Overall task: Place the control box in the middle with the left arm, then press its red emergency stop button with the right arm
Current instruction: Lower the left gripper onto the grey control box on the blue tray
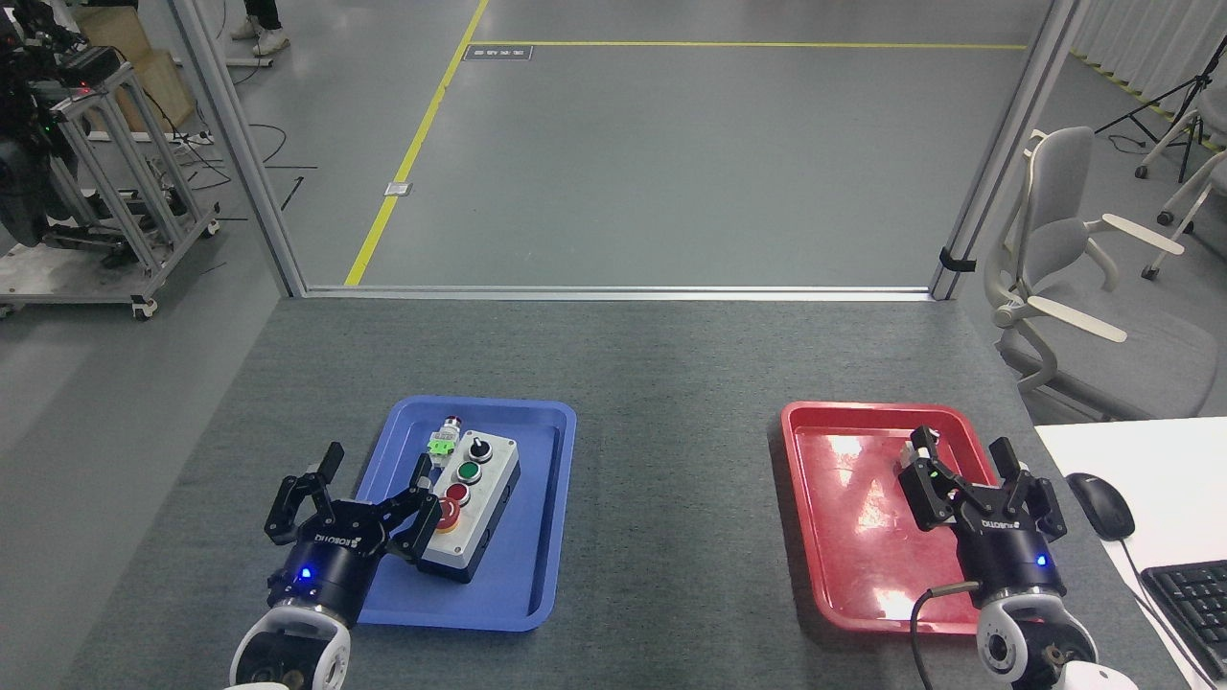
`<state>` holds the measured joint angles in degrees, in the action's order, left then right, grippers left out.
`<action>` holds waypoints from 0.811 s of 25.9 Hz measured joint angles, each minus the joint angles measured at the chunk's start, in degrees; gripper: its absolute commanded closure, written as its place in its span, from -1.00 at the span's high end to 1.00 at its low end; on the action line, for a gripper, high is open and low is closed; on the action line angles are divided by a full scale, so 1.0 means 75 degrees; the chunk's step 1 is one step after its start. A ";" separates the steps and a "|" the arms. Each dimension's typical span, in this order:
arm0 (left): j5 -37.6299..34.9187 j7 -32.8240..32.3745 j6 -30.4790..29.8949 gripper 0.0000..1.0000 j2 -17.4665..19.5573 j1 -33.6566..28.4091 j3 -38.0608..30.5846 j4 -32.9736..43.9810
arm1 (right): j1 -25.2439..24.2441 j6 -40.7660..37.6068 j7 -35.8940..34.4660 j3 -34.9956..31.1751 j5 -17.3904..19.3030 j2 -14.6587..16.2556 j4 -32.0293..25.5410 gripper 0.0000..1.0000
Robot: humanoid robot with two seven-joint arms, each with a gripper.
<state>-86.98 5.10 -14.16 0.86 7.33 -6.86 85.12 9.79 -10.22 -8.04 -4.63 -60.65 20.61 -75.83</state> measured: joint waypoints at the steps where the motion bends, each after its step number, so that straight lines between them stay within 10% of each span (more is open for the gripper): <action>1: 0.0007 -0.0002 -0.0002 1.00 0.0001 0.0000 -0.0005 0.0003 | 0.0003 0.0003 -0.0002 -0.0001 0.0000 0.0002 0.0000 0.98; 21: -0.0082 0.0096 0.0045 0.99 0.0301 -0.0572 0.0103 -0.0021 | 0.0001 0.0055 -0.0064 -0.0002 0.0002 0.0007 -0.0018 0.98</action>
<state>-87.60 5.82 -13.82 3.11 3.04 -6.08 84.96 9.80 -9.80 -8.52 -4.65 -60.63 20.66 -75.97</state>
